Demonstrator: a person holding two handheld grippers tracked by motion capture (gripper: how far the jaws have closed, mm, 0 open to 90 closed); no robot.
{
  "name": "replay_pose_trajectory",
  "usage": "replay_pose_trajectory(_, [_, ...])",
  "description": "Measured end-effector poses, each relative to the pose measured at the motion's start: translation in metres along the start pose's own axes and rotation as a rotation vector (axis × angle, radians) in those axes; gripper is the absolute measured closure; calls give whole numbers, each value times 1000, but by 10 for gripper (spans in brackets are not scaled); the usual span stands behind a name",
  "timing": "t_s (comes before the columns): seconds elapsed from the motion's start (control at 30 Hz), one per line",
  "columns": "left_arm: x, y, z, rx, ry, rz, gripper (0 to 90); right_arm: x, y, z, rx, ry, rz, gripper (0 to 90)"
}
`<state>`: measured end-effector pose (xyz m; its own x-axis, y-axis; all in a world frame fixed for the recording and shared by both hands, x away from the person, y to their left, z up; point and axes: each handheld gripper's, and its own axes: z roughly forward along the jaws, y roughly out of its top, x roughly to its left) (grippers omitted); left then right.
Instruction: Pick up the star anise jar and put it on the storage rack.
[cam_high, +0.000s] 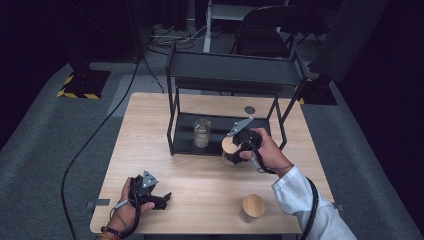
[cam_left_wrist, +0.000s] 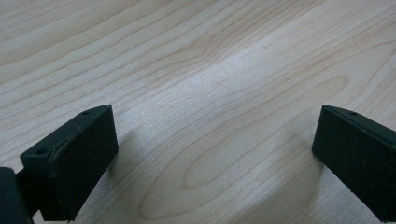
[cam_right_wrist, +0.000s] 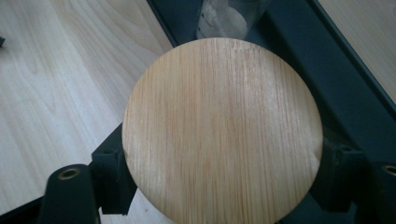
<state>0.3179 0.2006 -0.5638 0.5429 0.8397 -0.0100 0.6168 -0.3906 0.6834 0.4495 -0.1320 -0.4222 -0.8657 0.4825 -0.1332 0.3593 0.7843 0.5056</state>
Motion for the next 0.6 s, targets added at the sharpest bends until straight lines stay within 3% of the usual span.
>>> replay_pose_trajectory(0.6, [0,0,0,0,0,0,0,-21,17,13,16,-38,51,243])
